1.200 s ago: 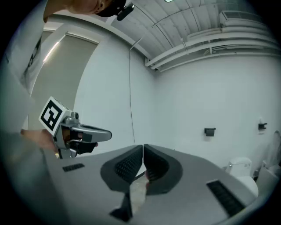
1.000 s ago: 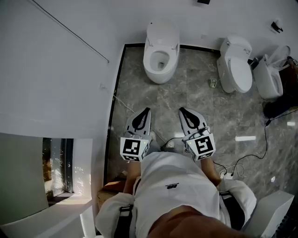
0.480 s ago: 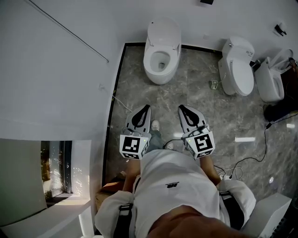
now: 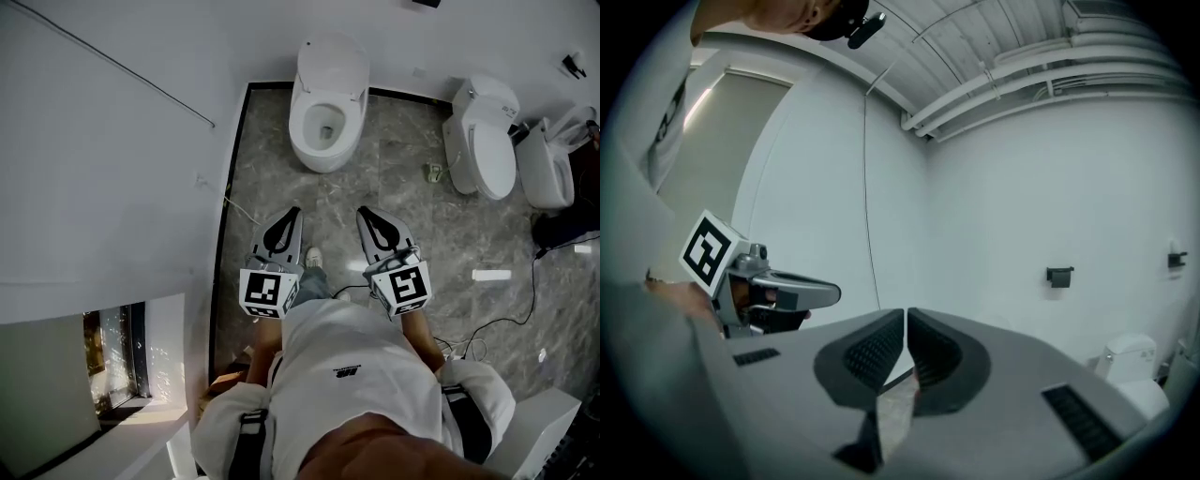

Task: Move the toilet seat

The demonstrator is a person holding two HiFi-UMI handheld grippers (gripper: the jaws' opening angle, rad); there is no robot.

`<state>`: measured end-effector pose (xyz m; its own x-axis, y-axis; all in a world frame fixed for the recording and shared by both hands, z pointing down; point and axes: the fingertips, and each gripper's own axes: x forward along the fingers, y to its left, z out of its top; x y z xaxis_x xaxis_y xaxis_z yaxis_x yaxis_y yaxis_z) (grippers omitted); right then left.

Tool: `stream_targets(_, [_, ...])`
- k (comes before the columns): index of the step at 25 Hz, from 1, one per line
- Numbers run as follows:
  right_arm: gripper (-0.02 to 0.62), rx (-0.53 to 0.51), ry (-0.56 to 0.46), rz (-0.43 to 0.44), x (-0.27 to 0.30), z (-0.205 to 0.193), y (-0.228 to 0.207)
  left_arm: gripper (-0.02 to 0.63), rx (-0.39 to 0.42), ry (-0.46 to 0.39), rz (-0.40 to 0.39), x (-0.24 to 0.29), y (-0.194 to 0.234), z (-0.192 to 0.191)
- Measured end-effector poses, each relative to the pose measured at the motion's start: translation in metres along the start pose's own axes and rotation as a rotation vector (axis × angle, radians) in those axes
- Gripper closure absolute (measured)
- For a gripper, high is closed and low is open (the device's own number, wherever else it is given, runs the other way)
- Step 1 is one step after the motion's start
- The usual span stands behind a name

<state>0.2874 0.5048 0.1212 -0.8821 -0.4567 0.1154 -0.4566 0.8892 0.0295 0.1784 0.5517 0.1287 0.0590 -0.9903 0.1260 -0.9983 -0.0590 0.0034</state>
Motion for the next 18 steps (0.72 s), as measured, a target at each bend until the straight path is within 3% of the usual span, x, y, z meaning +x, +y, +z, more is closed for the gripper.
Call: stream_targets(18, [0.56,0.007,0.046,-0.088,0.131,-0.003,-0.043,0.572,-0.001,0.011,-0.087,0.102,0.102,0.001])
